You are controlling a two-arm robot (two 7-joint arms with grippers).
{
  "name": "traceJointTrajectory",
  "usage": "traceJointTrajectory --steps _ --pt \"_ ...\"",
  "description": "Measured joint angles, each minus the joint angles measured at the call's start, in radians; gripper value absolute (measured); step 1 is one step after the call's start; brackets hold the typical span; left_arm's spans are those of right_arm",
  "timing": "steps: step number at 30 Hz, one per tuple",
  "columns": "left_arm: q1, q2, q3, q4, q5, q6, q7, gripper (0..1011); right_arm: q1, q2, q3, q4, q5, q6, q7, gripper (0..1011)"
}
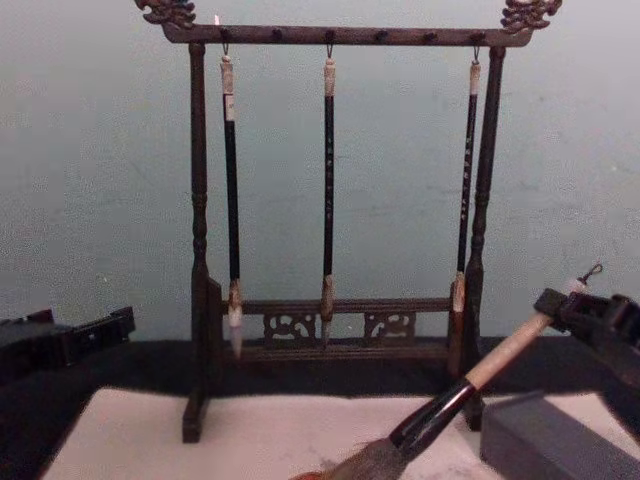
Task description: Pick up the brush from the inkstone, write on the paper, then place the brush back to its original position.
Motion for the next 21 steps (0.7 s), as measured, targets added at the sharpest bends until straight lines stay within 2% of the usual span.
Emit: traceJointTrajectory --steps 21 --pt "0.0 0.0 0.0 0.0 0.0 0.0 0.0 1002 -0.011 0.0 0.004 0.002 0.012 0.015 -0.072 176"
